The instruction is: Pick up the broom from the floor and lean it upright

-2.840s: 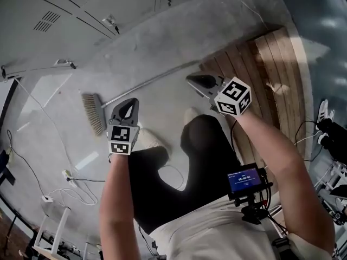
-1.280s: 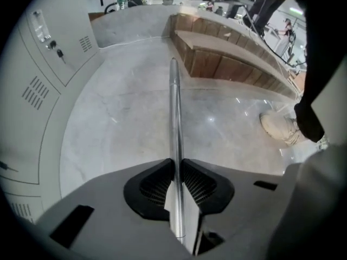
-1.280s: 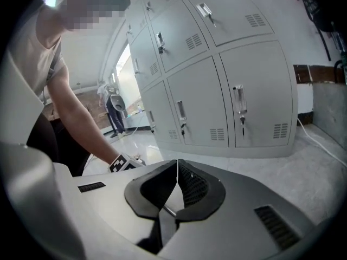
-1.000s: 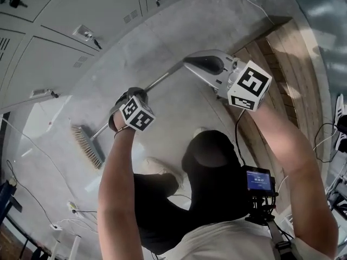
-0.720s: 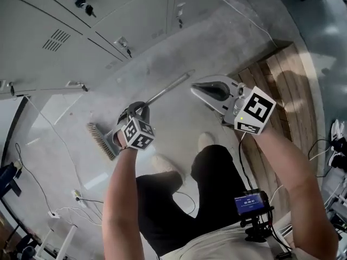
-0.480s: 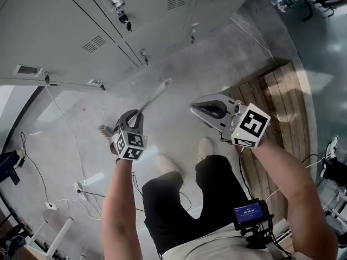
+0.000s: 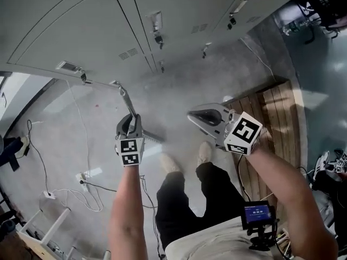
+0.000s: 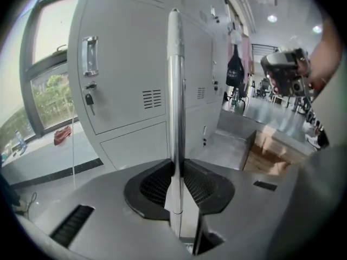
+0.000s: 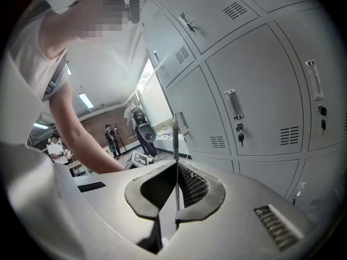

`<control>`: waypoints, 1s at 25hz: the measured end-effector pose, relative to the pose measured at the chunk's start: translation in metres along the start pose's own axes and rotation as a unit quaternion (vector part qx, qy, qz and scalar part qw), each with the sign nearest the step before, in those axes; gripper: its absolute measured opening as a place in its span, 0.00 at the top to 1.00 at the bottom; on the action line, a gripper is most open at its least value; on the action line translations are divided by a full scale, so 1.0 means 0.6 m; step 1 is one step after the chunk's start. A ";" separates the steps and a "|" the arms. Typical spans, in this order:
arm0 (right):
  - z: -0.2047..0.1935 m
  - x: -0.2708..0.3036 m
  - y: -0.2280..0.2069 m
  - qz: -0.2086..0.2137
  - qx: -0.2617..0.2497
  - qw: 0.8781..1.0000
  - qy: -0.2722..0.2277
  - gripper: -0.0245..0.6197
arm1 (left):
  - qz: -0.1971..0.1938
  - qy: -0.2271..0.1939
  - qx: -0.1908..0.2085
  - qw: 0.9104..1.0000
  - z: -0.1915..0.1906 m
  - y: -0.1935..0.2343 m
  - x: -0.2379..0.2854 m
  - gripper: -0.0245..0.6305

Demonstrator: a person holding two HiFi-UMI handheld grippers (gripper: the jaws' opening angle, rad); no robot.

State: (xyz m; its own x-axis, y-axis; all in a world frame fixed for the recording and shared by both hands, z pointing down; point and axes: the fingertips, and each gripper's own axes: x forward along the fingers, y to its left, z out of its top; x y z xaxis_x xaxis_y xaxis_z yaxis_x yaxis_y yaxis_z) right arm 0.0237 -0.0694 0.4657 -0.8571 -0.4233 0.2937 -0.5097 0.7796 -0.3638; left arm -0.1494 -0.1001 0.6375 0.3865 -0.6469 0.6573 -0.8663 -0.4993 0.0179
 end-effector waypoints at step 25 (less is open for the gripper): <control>-0.045 0.078 0.011 0.027 0.048 0.997 0.059 0.94 | 0.113 -0.034 -0.185 0.976 0.045 0.198 0.109 0.85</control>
State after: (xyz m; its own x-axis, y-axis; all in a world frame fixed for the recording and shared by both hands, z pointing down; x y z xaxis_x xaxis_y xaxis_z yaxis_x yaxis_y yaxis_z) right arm -0.0181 -0.0716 0.5010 -0.8714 -0.3211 0.3709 -0.4733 0.7491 -0.4634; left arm -0.2185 -0.2174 0.6626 0.1817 -0.7587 0.6255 -0.9819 -0.1049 0.1580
